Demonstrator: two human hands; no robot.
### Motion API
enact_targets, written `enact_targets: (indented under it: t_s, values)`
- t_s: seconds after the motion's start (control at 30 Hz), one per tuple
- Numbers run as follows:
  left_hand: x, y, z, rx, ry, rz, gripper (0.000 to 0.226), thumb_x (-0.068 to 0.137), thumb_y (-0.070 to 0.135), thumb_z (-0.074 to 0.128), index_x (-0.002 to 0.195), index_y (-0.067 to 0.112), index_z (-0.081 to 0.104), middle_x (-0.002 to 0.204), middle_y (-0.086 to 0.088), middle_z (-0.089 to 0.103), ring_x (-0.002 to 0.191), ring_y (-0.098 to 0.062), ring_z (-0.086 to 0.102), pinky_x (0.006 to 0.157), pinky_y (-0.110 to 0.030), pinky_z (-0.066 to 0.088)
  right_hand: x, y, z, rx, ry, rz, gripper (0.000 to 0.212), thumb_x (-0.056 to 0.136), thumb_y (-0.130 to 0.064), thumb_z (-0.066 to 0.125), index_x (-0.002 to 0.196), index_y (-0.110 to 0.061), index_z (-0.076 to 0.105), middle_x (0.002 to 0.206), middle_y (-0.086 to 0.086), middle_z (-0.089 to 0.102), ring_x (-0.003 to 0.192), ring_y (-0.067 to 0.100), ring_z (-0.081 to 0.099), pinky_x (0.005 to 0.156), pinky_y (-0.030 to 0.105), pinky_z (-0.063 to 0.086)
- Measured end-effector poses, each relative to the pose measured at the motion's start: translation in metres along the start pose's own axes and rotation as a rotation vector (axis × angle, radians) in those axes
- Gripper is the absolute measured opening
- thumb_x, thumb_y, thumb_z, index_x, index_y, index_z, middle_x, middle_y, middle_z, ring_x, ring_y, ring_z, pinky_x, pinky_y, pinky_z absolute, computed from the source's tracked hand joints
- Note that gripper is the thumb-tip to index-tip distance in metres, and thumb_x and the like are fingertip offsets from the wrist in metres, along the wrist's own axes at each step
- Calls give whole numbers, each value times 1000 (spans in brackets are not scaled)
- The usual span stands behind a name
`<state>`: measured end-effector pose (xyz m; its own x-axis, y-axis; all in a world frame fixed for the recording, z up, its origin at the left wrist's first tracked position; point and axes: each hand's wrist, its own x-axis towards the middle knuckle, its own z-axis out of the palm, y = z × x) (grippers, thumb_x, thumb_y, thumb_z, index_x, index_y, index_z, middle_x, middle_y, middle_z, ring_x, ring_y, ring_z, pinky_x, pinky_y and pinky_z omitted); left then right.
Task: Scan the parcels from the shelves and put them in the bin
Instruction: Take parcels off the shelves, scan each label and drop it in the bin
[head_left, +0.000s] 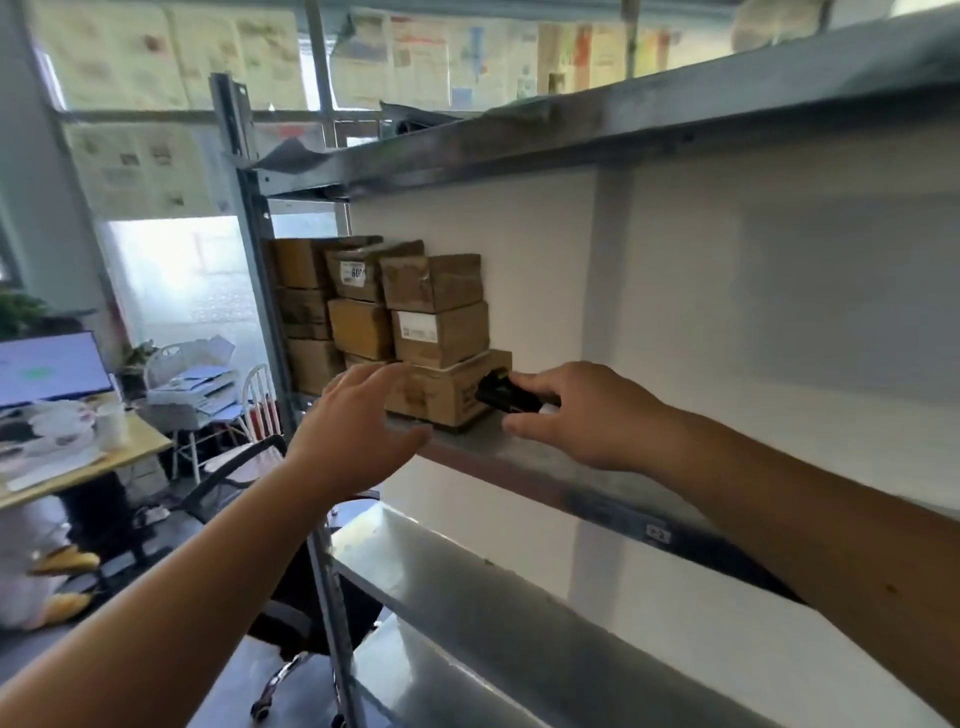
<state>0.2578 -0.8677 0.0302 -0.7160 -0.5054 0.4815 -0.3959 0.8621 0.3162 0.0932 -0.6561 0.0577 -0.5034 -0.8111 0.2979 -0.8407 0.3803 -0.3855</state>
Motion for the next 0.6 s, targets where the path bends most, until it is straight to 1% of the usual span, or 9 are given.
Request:
enact_targets:
  t_s: [0.07,0.1,0.17,0.2,0.3,0.4,0.43,0.5,0.6]
  values:
    - [23,-2,1,-22,21,-8,84,87,54,77,158,36,37,161,2,40,148,-27,35,116,-51,39,25,3,-5,-5,1,-29,69,93,-62,64,155,-40,44,139,-8,61,100,9,60,81,31,51]
    - [34,-3,1,-23,23,-13,84,87,54,76,159,35,36,162,1,39,149,-28,35,116,-52,39,37,5,-7,-5,6,-41,69,93,-62,64,155,-40,44,139,-8,61,94,6,58,76,28,47]
    - [57,-8,0,-2,10,-17,88,88,57,74,161,34,31,164,-1,35,150,-30,32,117,-53,38,59,5,-11,1,17,-47,69,92,-64,64,154,-42,45,136,-8,62,83,0,52,67,25,40]
    - [69,-12,-2,12,8,-16,91,87,60,73,162,35,29,165,-1,34,151,-30,31,118,-54,37,69,5,-12,3,21,-45,69,91,-65,64,154,-43,45,135,-8,62,82,0,51,67,25,39]
    - [102,-25,-6,38,34,23,92,84,62,73,161,37,29,164,0,36,150,-30,32,116,-56,38,95,4,-14,-22,35,-35,71,90,-68,64,154,-44,44,137,-9,61,89,3,54,72,28,43]
    - [132,-33,-12,67,43,70,90,86,60,72,161,38,26,165,-1,33,151,-31,33,115,-55,38,113,0,-14,-32,50,-9,71,90,-66,64,154,-43,44,141,-9,59,101,8,58,81,30,50]
    - [143,-35,-14,73,43,88,89,87,60,71,161,38,27,166,-1,33,150,-31,35,116,-55,39,119,-2,-13,-32,58,-1,70,91,-65,65,154,-41,45,141,-8,59,102,8,58,81,29,49]
    - [164,-43,-17,83,42,127,84,87,61,69,159,38,30,164,-1,36,147,-30,39,115,-55,42,130,-6,-11,-26,83,23,67,93,-61,65,154,-40,46,139,-7,60,96,7,58,77,28,47]
    - [197,-53,-21,69,25,185,80,86,63,66,156,38,36,160,-1,40,143,-30,44,111,-54,46,147,-15,-7,-1,138,75,63,94,-57,67,152,-41,47,141,-8,60,102,11,57,86,30,50]
